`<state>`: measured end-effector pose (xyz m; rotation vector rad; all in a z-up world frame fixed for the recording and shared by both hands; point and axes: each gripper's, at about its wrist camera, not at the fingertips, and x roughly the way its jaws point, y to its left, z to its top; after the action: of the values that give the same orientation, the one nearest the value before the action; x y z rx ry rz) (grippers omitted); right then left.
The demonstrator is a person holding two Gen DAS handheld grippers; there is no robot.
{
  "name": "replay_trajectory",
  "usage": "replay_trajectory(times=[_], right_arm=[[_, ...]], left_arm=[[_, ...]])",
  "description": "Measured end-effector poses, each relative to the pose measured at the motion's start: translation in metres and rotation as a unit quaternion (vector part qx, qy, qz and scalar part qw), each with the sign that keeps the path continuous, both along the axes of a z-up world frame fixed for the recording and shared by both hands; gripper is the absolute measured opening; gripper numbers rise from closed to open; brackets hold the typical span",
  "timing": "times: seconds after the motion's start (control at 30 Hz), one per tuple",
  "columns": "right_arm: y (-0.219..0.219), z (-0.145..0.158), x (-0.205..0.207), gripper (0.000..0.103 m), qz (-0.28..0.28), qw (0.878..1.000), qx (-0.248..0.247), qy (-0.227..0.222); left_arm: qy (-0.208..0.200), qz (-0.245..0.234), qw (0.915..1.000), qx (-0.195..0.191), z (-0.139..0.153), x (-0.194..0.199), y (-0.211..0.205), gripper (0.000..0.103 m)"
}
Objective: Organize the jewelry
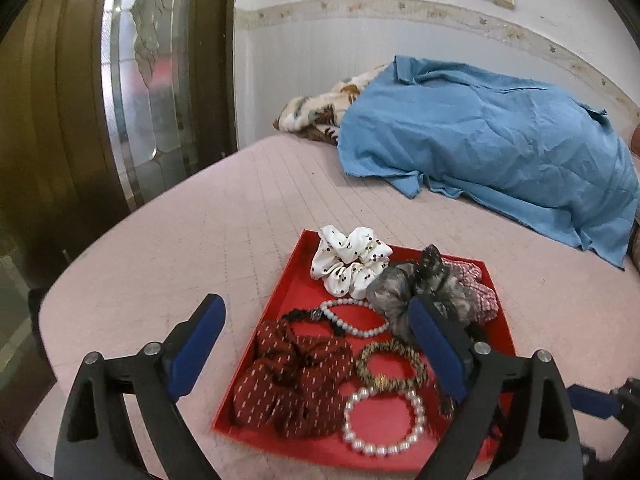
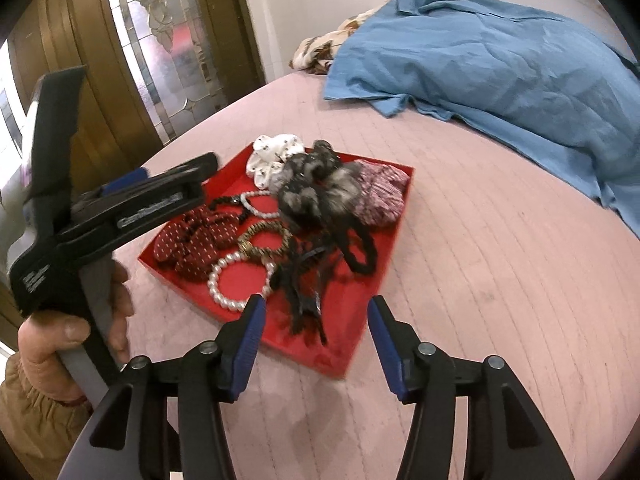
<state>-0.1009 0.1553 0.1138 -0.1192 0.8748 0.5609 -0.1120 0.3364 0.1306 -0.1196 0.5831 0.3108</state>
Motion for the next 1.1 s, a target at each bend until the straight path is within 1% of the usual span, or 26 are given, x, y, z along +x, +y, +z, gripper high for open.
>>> replay_trajectory(times=[0.03,0.13,0.23,0.43,0.53,0.67,0.77,0.83,0.93,1.0,1.1], right_arm=[[-0.004,-0.001,-0.002,0.057,-0.004,1.0,0.001,0.0],[-0.013,-0.003,-0.008,0.058,-0.015,1.0,0.004,-0.001],[-0.02,-0.003,-0.013,0.058,-0.021,1.0,0.009,-0.003],[-0.03,0.002,-0.027,0.058,-0.022,0.999,0.012,-0.022],[-0.036,0.007,-0.035,0.062,-0.025,0.999,0.017,-0.033],[-0.049,0.014,-0.043,0.064,-0.034,0.998,0.029,-0.042],[-0.058,0.019,-0.05,0.064,-0.04,0.997,0.038,-0.048],[-0.065,0.023,-0.055,0.064,-0.043,0.997,0.042,-0.056],[-0.072,0.027,-0.064,0.068,-0.047,0.995,0.044,-0.07],[-0.08,0.029,-0.071,0.07,-0.051,0.994,0.041,-0.082],[-0.089,0.029,-0.078,0.07,-0.06,0.993,0.032,-0.093]], left_arm=[[-0.006,0.002,1.0,0.003,0.002,-0.006,-0.002,0.093],[-0.028,0.018,0.9992,0.022,0.011,-0.032,-0.01,0.1],[-0.043,0.038,0.998,0.026,0.021,-0.056,-0.012,0.1],[-0.056,0.084,0.9943,0.035,0.042,-0.098,-0.017,0.102],[-0.066,0.092,0.9929,0.036,0.054,-0.112,-0.021,0.102],[-0.088,0.091,0.9904,0.056,0.073,-0.127,-0.036,0.103],[-0.099,0.082,0.9904,0.05,0.08,-0.135,-0.05,0.103],[-0.088,0.069,0.993,0.038,0.079,-0.137,-0.058,0.103],[-0.045,0.04,0.9981,0.009,0.069,-0.136,-0.071,0.103],[-0.017,0.028,0.9994,-0.009,0.058,-0.136,-0.077,0.103],[0.023,0.022,0.9991,-0.028,0.043,-0.136,-0.085,0.103]])
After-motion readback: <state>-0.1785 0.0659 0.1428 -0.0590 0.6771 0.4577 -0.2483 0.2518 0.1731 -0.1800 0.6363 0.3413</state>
